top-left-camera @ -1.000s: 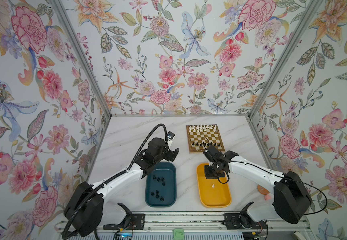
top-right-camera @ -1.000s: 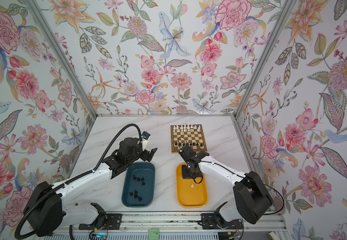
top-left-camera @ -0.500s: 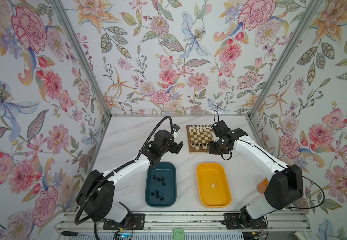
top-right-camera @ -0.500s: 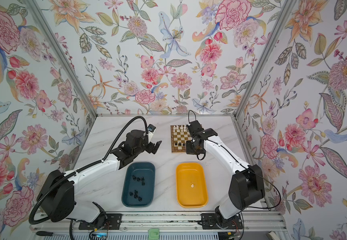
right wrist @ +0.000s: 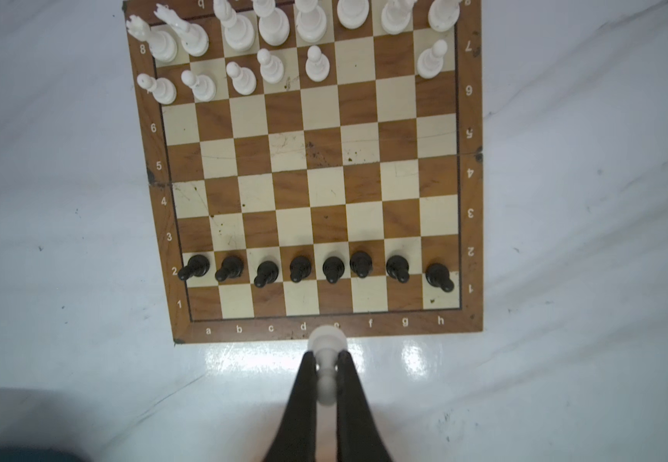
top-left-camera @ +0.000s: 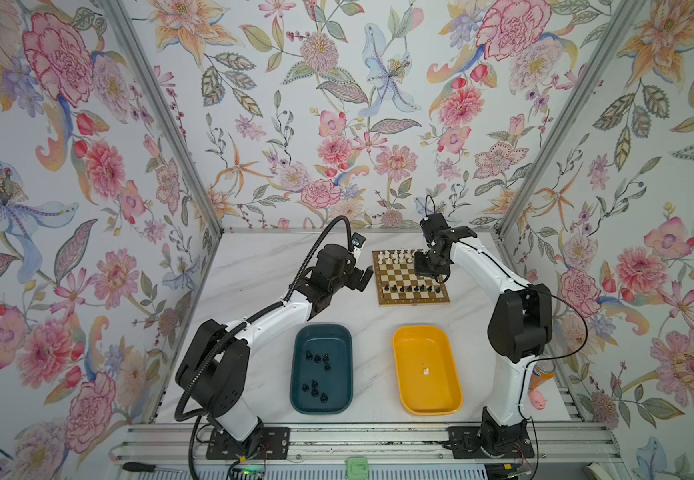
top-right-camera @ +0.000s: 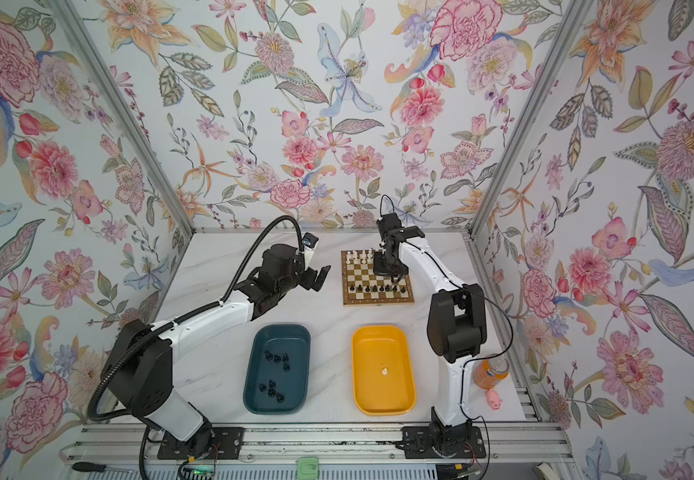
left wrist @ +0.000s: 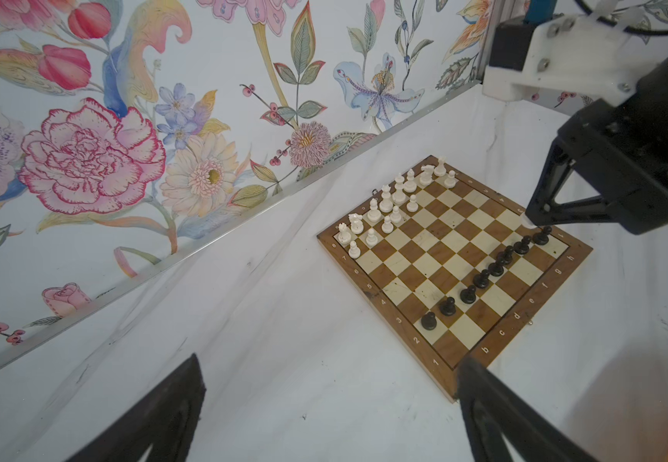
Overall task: Set up the chess pieces on the board
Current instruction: 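Carry the white pawn to the board while the left arm moves beside it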
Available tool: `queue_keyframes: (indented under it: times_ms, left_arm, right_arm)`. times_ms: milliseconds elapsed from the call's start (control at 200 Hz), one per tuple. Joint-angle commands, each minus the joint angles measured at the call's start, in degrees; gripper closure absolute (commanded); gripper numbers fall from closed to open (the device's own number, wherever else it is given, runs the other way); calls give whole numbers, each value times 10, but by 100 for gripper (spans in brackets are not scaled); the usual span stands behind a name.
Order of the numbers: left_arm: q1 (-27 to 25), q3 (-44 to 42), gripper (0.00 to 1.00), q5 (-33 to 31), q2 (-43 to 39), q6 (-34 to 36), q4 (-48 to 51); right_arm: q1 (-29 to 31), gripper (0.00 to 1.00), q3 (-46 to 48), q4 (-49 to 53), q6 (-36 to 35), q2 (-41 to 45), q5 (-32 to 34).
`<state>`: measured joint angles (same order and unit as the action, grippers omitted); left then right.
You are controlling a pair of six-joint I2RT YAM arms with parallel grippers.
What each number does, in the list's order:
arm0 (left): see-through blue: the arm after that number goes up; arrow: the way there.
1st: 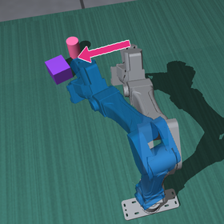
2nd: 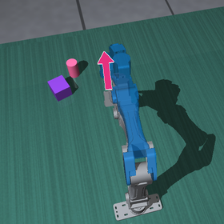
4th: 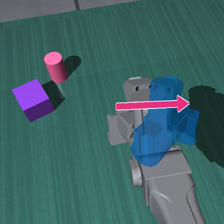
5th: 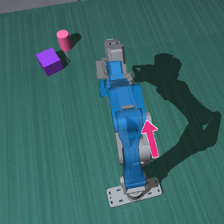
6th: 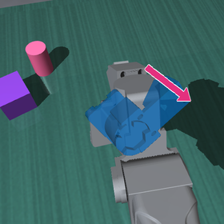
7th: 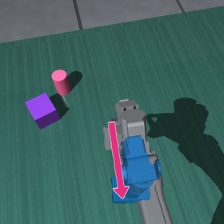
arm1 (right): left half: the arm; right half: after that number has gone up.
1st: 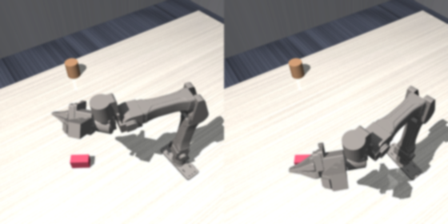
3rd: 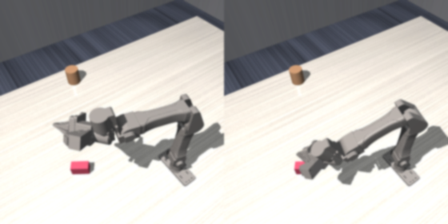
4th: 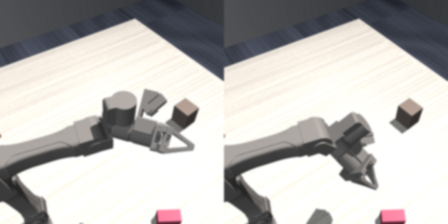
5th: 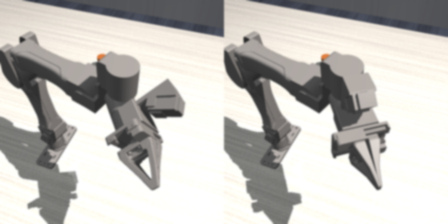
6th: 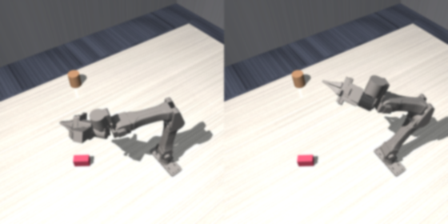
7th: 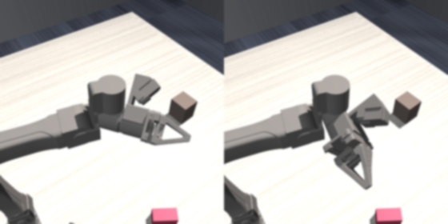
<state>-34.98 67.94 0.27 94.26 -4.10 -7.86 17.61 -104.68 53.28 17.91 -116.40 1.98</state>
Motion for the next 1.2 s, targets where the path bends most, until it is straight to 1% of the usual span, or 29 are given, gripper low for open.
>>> queue_keyframes:
  times_ms: [0, 195, 430, 646, 1196]
  left_arm:
    - [16, 26, 1, 11, 20, -17, -15]
    - [30, 88, 1, 10, 56, -23, 29]
    - [46, 113, 1, 9, 78, -40, 37]
    - [57, 120, 1, 11, 84, -39, 42]
    - [79, 148, 1, 32, 106, -35, 51]
  right_arm:
    - [-14, 96, -43, 15, -19, -42, -1]
    - [-37, 96, -121, 29, -22, -111, -10]
    - [-49, 95, -215, 50, -30, -189, -4]
    - [-62, 95, -306, 75, -28, -255, -11]
    - [-68, 93, -388, 77, -31, -321, -17]
